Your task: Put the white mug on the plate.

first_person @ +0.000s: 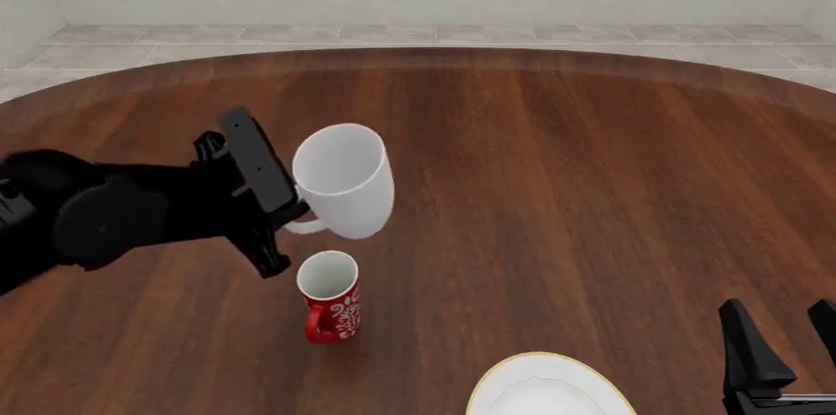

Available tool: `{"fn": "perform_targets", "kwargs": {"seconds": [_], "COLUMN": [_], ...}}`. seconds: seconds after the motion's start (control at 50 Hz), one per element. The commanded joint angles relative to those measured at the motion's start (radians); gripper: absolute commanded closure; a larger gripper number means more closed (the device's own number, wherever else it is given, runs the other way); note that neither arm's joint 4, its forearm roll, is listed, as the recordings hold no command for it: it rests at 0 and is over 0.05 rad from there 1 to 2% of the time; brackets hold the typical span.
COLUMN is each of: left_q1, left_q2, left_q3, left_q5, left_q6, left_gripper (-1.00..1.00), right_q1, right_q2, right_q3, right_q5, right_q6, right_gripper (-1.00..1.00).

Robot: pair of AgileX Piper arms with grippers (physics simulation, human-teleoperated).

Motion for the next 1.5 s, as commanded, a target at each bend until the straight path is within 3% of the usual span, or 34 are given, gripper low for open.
{"fn": "perform_targets", "kwargs": {"seconds": [0.02,0.62,1.1,1.5], "left_q1": [-0.097,-0.365,-0.484,-0.523], "left_q2": [0.000,0.026,0.041,0.077], "left_q3": [-0.004,-0.036,0.000,0.006], "left_q5": [-0.002,-0.014,-0.083,-0.103], "left_q6": [-0.014,-0.077,-0.080,-0.079], "left_gripper": [1.00,1.00,1.00,1.00], "right_q1": [0.002,0.002,0.002,0.002], "right_q2": [0.001,0.002,0.001,0.002], "right_q3": [0.002,0.002,0.002,0.002], "right_q5": [-0.004,-0.004,-0.004,-0.004], "right_q6": [0.000,0.000,0.000,0.000], "right_gripper": [-1.00,-1.00,-1.00,-1.00]}}
